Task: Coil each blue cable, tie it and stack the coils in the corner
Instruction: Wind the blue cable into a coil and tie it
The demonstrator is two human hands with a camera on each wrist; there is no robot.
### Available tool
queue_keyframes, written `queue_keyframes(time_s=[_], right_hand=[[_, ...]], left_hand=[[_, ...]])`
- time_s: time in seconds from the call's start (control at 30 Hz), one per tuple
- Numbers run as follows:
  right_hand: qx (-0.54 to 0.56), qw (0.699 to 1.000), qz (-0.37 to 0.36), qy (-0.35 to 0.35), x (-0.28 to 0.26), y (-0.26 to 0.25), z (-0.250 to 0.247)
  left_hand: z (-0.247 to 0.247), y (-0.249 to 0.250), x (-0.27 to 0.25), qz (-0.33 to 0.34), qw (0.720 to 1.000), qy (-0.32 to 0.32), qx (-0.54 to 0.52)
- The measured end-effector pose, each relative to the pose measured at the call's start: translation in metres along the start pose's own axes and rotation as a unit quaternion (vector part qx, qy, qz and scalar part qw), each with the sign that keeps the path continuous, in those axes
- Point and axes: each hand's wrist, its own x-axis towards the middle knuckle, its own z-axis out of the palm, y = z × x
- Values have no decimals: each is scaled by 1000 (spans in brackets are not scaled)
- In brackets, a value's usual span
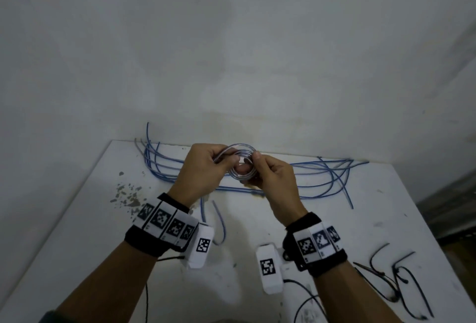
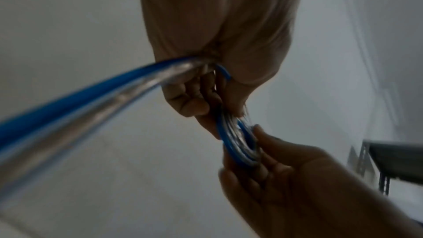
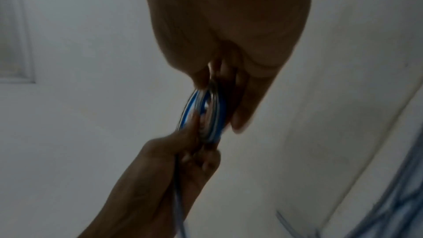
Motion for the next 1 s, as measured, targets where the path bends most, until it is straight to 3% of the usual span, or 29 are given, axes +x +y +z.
queue_keyframes(time_s=[0.07, 0.17, 0.23, 0.33, 0.43, 0.57, 0.63, 0.7, 0.77, 0.83, 0.93, 1.0], right_hand=[[-76, 993, 9, -88, 6, -10, -13], [-259, 949, -63, -168, 13, -27, -24], [-340, 916, -114, -179, 14, -31, -23], [-365, 905, -163, -146, 14, -25, -22], [-358, 909, -192, -90, 10, -12, -18], [-205, 967, -149, -11, 2, -4, -5], [-73, 993, -95, -9, -4, 4, 2], [0, 998, -35, -55, -7, 20, 8], [-35, 989, -6, -142, -7, 31, 16], [-111, 975, -48, -186, -5, 34, 22], [-267, 935, -201, -120, -1, 35, 20], [-370, 885, -274, -71, 2, 43, 9]], left_hand=[[-12, 1, 5, 22, 996, -57, 69], [-20, 7, 12, 23, 985, -139, 103], [-22, 10, 15, 23, 982, -158, 98], [-20, 7, 14, 21, 986, -151, 68], [-16, 0, 11, 7, 990, -137, 17], [-7, -2, 8, -4, 995, -88, -41], [-2, 0, 8, -12, 997, -27, -77], [4, 4, 10, -27, 991, 21, -129], [9, 9, 12, -47, 981, 38, -183], [13, 13, 13, -57, 977, 45, -199], [6, 11, 18, -68, 973, 99, -196], [-2, 7, 21, -86, 968, 138, -194]])
